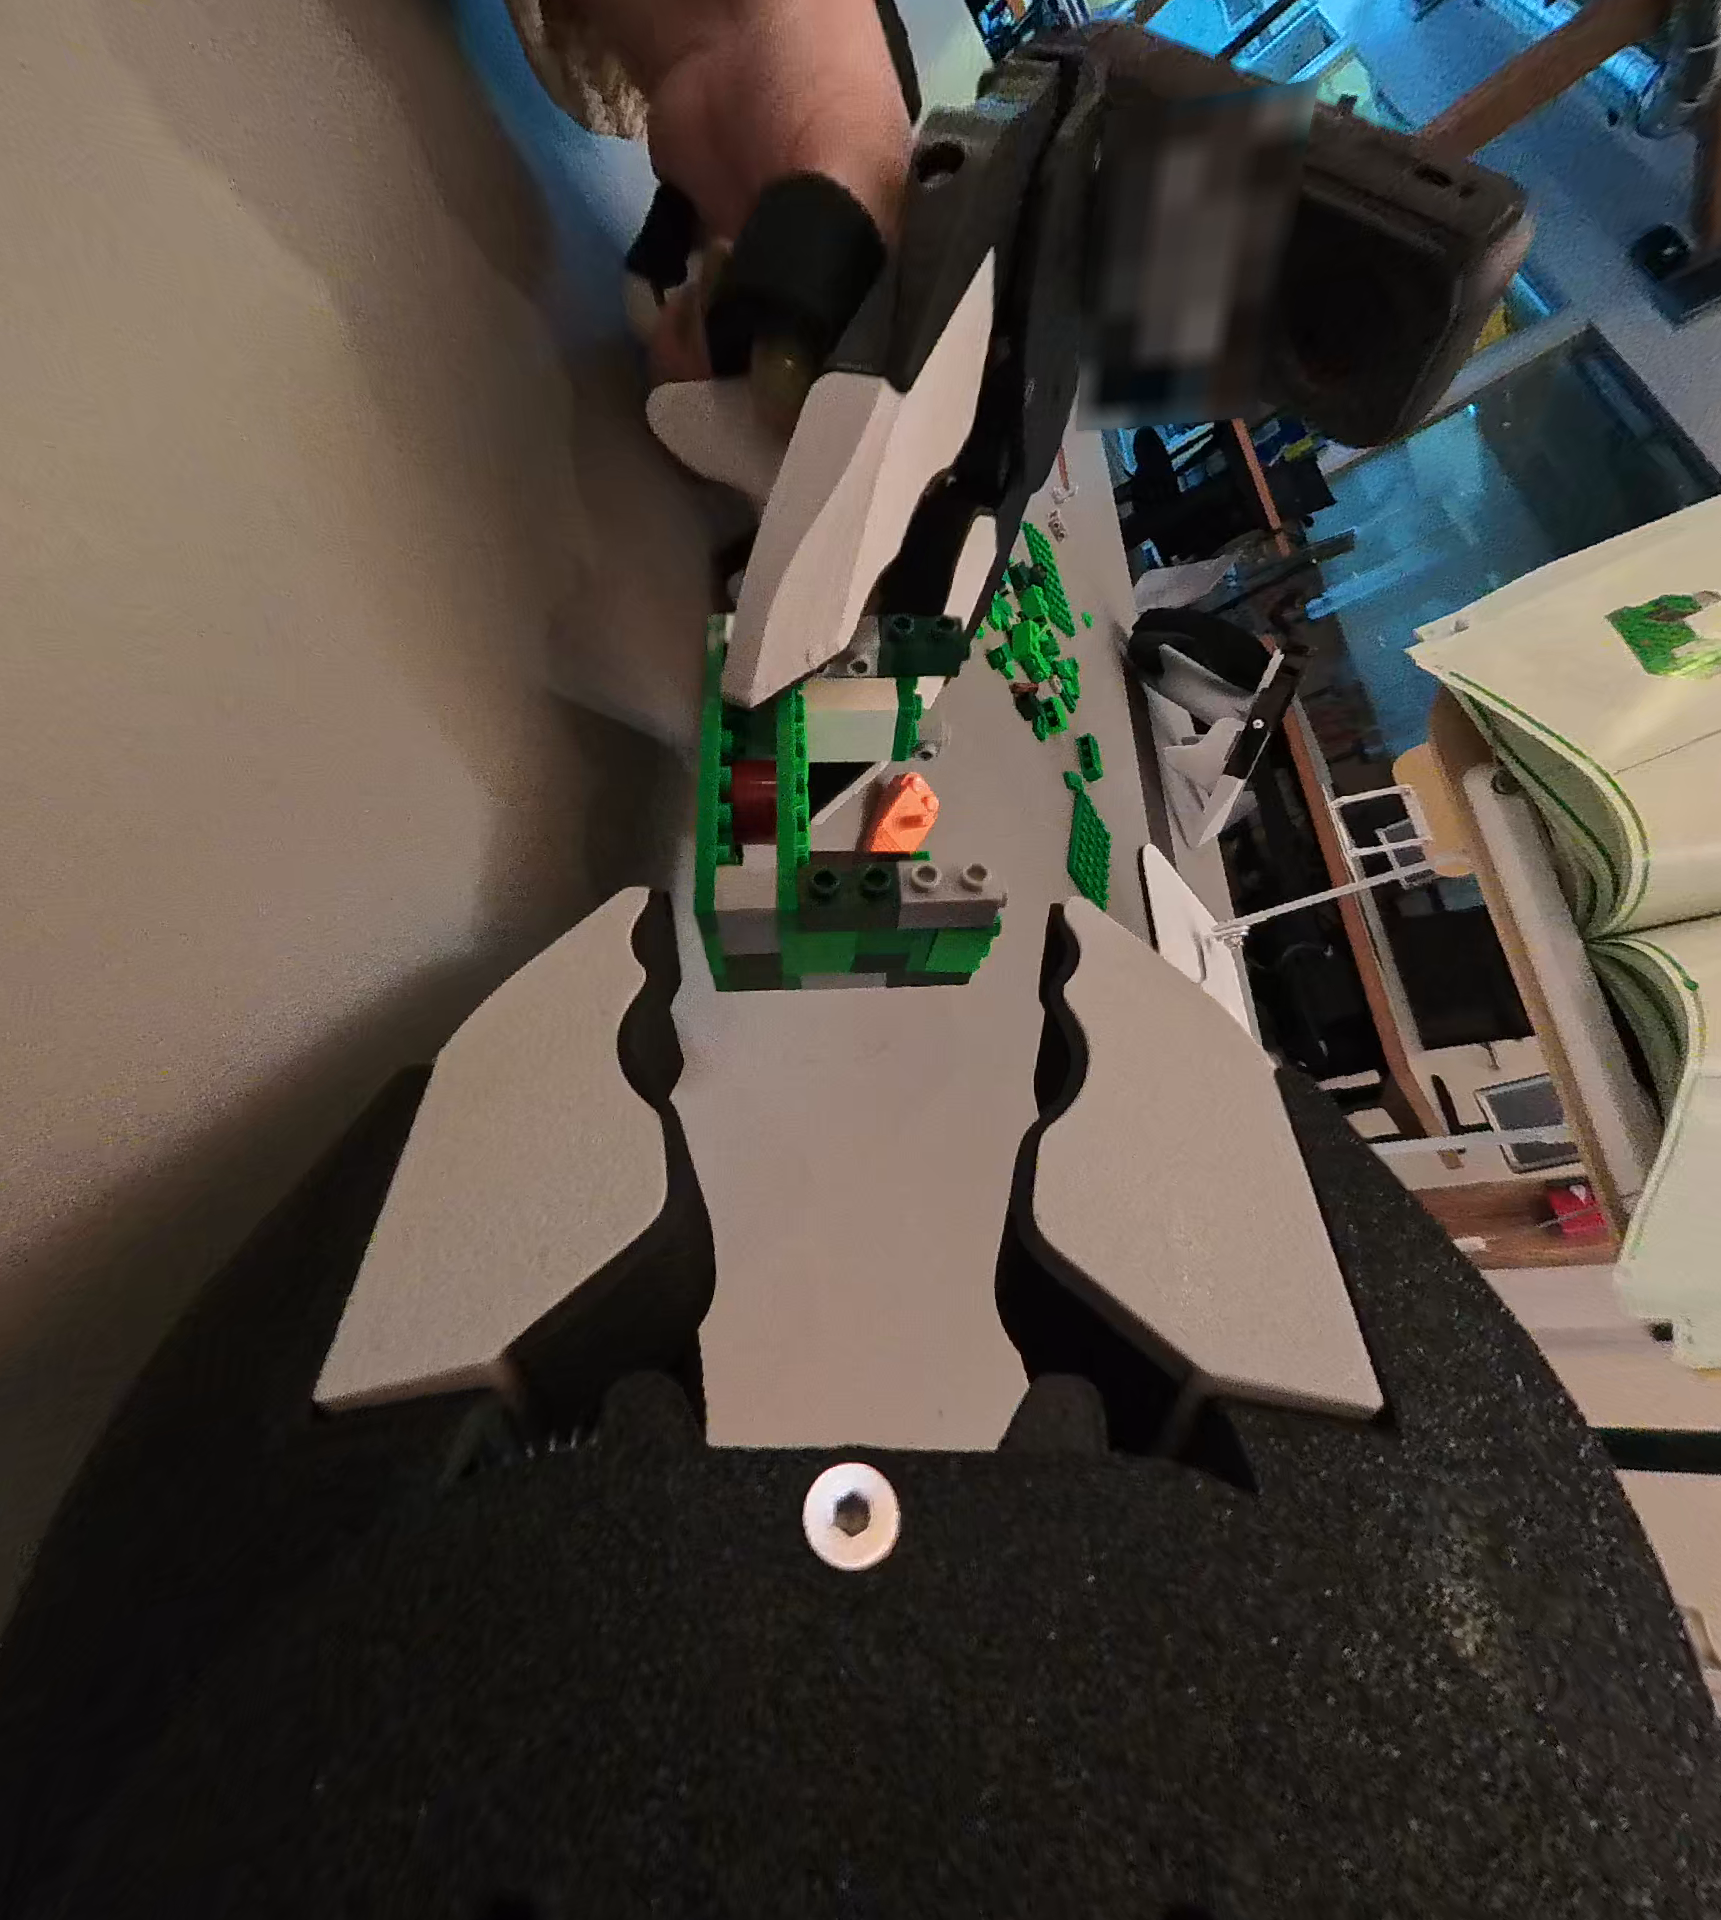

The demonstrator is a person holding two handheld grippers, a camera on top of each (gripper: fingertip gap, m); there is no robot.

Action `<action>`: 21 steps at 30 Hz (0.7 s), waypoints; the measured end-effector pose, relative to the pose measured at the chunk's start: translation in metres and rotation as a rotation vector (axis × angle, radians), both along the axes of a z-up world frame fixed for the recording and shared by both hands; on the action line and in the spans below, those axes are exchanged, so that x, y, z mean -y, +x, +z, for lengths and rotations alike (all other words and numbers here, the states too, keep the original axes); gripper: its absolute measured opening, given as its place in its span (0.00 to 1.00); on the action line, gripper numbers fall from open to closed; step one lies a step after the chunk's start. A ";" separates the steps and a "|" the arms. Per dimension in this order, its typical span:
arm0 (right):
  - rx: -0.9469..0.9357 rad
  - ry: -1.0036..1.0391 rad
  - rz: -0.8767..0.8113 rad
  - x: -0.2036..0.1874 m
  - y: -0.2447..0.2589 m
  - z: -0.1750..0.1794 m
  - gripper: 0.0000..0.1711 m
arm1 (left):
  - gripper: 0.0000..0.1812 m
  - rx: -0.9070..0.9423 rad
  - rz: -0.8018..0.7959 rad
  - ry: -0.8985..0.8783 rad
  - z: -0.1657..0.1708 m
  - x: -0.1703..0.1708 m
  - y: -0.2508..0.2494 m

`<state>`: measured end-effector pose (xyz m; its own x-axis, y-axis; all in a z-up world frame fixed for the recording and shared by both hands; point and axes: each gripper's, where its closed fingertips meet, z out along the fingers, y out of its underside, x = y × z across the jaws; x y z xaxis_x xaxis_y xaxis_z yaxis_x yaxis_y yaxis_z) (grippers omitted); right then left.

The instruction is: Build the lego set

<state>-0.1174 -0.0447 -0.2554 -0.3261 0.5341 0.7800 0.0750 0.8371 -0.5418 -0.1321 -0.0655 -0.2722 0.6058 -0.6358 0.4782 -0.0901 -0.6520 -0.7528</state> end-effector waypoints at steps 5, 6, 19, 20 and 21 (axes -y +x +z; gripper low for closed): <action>0.006 -0.014 0.004 0.000 0.001 0.000 0.36 | 0.23 0.009 -0.004 -0.003 0.000 0.000 0.000; 0.009 -0.012 0.008 0.000 0.001 -0.001 0.34 | 0.23 0.007 -0.009 -0.002 0.000 0.001 0.001; 0.047 0.009 0.016 0.001 0.003 -0.006 0.32 | 0.23 -0.020 -0.017 -0.004 -0.002 0.002 0.003; 0.049 0.013 0.017 0.001 0.003 -0.006 0.32 | 0.23 -0.023 -0.016 -0.004 -0.003 0.002 0.003; 0.051 0.012 0.015 0.001 0.003 -0.006 0.32 | 0.23 -0.026 -0.015 -0.005 -0.003 0.002 0.003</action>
<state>-0.1144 -0.0453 -0.2619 -0.3737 0.5197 0.7683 0.0898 0.8447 -0.5277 -0.1293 -0.0671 -0.2752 0.6086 -0.6428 0.4651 -0.1196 -0.6538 -0.7471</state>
